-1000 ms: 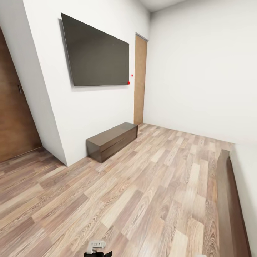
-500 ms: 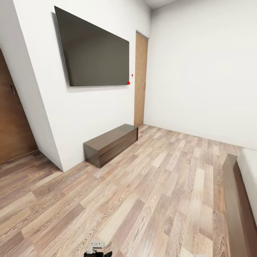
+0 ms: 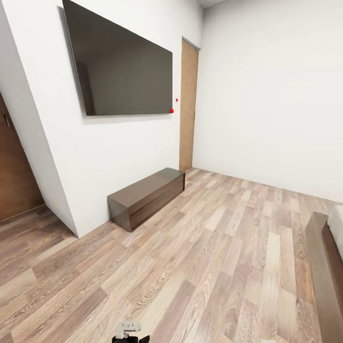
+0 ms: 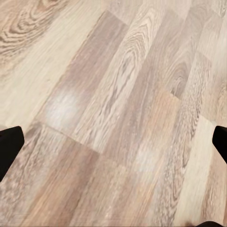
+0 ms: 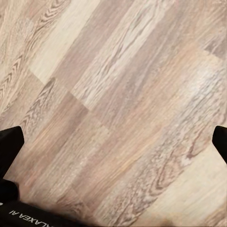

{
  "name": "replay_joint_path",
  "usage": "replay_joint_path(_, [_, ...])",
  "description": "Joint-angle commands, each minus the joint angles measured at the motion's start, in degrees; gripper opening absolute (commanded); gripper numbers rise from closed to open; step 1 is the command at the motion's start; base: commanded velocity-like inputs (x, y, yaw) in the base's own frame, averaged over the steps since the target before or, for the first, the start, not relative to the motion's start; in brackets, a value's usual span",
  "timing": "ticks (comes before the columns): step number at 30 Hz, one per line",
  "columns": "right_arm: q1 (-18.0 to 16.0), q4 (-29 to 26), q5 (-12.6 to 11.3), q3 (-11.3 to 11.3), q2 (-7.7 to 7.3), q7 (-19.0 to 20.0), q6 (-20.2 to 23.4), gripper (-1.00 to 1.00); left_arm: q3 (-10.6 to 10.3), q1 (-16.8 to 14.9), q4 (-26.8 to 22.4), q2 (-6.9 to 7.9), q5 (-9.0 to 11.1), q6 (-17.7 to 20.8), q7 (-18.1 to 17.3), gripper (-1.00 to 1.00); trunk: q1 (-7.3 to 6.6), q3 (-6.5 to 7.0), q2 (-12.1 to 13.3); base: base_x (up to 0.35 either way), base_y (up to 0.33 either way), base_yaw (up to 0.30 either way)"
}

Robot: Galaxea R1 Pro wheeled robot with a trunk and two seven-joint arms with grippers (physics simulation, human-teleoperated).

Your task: In the bedroom, move the book from the bed onto either nightstand, and place the two sandals side by side next to the bed.

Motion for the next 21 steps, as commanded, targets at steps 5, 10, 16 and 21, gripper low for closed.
replay_joint_path(5, [0.0, 0.1, -0.2, -0.2, -0.01, 0.3, 0.0, 1.00, 0.4, 0.0, 0.1, 0.00, -0.2, -0.1, -0.2, 1.00, 0.03, -0.06, 0.0, 0.329, 0.000, 0.000])
replay_joint_path(10, [0.0, 0.1, -0.2, -0.2, -0.01, 0.3, -0.1, 1.00, 0.4, 0.0, 0.1, 0.01, -0.2, -0.1, -0.2, 1.00, 0.03, -0.06, 0.0, 0.329, 0.000, -0.056])
replay_joint_path(16, [0.0, 0.1, -0.2, -0.2, -0.01, 0.4, -0.1, 1.00, 0.4, 0.0, 0.1, 0.00, -0.2, -0.1, -0.2, 1.00, 0.03, -0.06, 0.0, 0.329, 0.000, -0.210])
replay_joint_path(21, [0.0, 0.1, -0.2, -0.2, -0.01, 0.4, -0.1, 1.00, 0.4, 0.0, 0.1, 0.04, -0.2, -0.1, -0.2, 1.00, 0.03, -0.06, 0.0, 0.329, 0.000, -0.269])
